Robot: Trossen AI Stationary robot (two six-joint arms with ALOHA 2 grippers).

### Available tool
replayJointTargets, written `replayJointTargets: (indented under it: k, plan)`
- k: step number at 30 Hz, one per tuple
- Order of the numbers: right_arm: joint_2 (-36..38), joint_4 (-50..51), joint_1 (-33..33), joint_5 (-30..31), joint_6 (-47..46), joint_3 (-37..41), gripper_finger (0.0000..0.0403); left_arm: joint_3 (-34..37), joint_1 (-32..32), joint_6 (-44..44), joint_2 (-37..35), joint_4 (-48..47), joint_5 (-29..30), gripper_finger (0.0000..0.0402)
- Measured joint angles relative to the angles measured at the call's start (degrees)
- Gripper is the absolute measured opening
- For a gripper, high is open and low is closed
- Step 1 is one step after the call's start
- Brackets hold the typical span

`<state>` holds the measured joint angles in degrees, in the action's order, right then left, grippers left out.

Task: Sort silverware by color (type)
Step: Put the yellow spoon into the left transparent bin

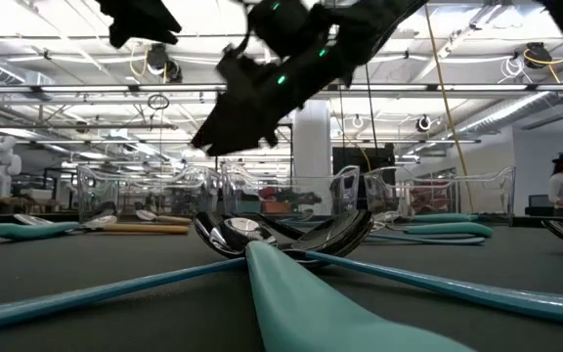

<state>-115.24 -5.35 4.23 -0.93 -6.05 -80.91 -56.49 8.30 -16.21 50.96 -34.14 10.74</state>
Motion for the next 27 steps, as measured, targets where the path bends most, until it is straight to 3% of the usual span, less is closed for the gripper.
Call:
replayJointTargets:
  k: [6, 15, 23, 27]
  plan:
    - [-11.92, 1.75, -1.17, -2.25, 5.99, -11.5, 0.0242, 0.02, -0.17, -0.07, -2.06, -3.97, -0.52, 0.0159]
    - [-24.48, 8.91, -1.0, -2.18, 5.01, -28.65, 0.0215, 0.02, -0.18, -4.5, -4.98, -12.09, -2.38, 0.016]
    - [-28.81, 14.26, -1.14, -6.76, 6.74, -33.61, 0.0187, 0.02, -0.2, -4.25, -6.5, -13.51, -1.72, 0.016]
    - [-28.83, 16.93, -1.21, -5.99, 6.74, -33.72, 0.015, 0.02, -0.18, -4.1, -6.54, -14.66, -1.6, 0.016]
